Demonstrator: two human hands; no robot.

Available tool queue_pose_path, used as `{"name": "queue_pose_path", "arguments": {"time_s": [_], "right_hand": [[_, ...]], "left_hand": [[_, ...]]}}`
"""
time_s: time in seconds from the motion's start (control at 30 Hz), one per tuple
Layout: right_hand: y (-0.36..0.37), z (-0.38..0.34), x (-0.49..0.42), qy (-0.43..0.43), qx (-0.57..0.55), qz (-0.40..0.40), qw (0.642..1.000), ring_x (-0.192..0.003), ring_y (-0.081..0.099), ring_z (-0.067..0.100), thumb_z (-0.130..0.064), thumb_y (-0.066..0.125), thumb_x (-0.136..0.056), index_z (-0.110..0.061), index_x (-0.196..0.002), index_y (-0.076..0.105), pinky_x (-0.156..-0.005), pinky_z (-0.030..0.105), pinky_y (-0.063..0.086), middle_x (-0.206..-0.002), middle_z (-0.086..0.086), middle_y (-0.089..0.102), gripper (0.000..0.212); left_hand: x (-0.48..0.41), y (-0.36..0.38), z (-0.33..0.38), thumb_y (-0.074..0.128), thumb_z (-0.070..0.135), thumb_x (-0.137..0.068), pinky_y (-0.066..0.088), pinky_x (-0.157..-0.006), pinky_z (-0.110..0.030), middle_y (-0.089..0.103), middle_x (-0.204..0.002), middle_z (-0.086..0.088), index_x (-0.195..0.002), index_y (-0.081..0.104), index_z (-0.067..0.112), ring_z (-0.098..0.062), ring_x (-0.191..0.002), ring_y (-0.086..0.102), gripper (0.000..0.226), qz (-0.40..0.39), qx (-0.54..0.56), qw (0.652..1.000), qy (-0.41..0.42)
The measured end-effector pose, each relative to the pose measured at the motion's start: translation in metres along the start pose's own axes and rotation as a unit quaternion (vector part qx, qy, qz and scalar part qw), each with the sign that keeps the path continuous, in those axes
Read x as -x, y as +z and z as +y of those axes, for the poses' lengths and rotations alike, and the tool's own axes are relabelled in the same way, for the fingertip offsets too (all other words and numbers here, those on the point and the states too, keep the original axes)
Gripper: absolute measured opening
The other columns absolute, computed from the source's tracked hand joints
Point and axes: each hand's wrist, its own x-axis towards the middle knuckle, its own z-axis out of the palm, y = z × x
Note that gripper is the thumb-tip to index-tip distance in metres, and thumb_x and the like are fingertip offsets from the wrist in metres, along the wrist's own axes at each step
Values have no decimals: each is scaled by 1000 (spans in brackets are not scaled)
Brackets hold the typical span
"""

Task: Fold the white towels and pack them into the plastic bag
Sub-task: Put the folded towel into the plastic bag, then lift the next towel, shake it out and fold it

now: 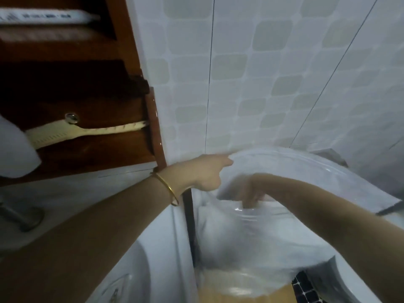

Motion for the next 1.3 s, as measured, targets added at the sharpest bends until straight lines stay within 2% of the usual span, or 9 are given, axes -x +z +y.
{"name": "queue_pose_path", "arguments": {"time_s": [0.13, 0.27, 0.5, 0.67, 0.8, 0.87, 0.97, 1.13, 1.3], "right_hand": [[10, -12, 1, -41, 44, 76, 995, -48, 58, 3, -9, 63, -86, -21, -94, 56, -40, 16, 45, -77, -4, 52, 17], [0, -8, 36, -17, -31, -6, 999, -107, 63, 27, -17, 48, -97, -12, -134, 46, -90, 44, 53, -120, 6, 54, 38], [-20, -21, 138, -50, -107, 244, 962, -88, 68, 24, -15, 46, -93, -8, -101, 63, -66, 28, 51, -104, 8, 66, 20], [14, -87, 175, -7, -147, 541, 828, -90, 60, 29, -12, 41, -91, -11, -100, 63, -70, 33, 47, -100, 8, 64, 24], [54, -154, 177, -35, -175, 688, 704, -86, 58, 29, -12, 46, -87, -16, -102, 61, -63, 34, 39, -97, 5, 62, 22], [81, -200, 162, -74, -204, 673, 708, -85, 58, 27, -17, 48, -86, -20, -99, 61, -60, 31, 34, -97, 2, 62, 19], [119, -266, 116, -101, -216, 537, 809, -97, 59, 26, -16, 50, -88, -23, -106, 61, -69, 31, 40, -106, 3, 64, 22], [169, -360, 41, -100, -304, 332, 887, -93, 66, 27, -8, 49, -86, -17, -109, 62, -81, 33, 52, -105, 8, 67, 28], [212, -425, 12, -75, -424, 253, 866, -63, 66, 20, 1, 45, -84, -9, -106, 62, -46, 18, 48, -78, 1, 60, 30]], "left_hand": [[0, -4, -3, 36, -7, -86, 13, -112, -19, 17, -158, 0, -150, 21, 19, -16, -145, 16, 71, 1, -4, 1000, -24], [-6, -10, 1, 36, -7, -86, 22, -114, -25, 21, -157, -2, -150, 24, 20, -20, -143, 23, 70, 9, -5, 999, -34], [14, -11, 1, 43, 7, -90, 28, -112, -33, 42, -145, 0, -138, 46, 22, -22, -136, 29, 50, 118, 7, 993, -4], [84, 18, -29, 48, 1, -85, 34, -98, -22, 50, -126, 5, -122, 57, 20, -13, -119, 41, 43, 327, 107, 936, 72], [140, 61, -95, 49, -1, -86, 39, -79, -7, 53, -112, 3, -110, 60, 17, -8, -100, 52, 32, 220, 184, 957, 34], [169, 87, -148, 49, 1, -89, 41, -80, -16, 60, -118, -8, -113, 62, 8, -18, -105, 56, 28, 122, 137, 983, -21], [210, 124, -230, 51, 11, -91, 41, -93, -26, 57, -125, -15, -119, 61, 5, -28, -114, 53, 30, 5, 8, 996, -85], [275, 169, -322, 63, 52, -80, 41, -94, -38, 47, -127, -10, -126, 50, 15, -31, -119, 43, 60, -169, -190, 960, -118], [309, 198, -347, 59, 31, -86, 42, -88, -38, 49, -117, -7, -117, 49, 17, -28, -109, 46, 35, 3, -316, 948, 27]]}}
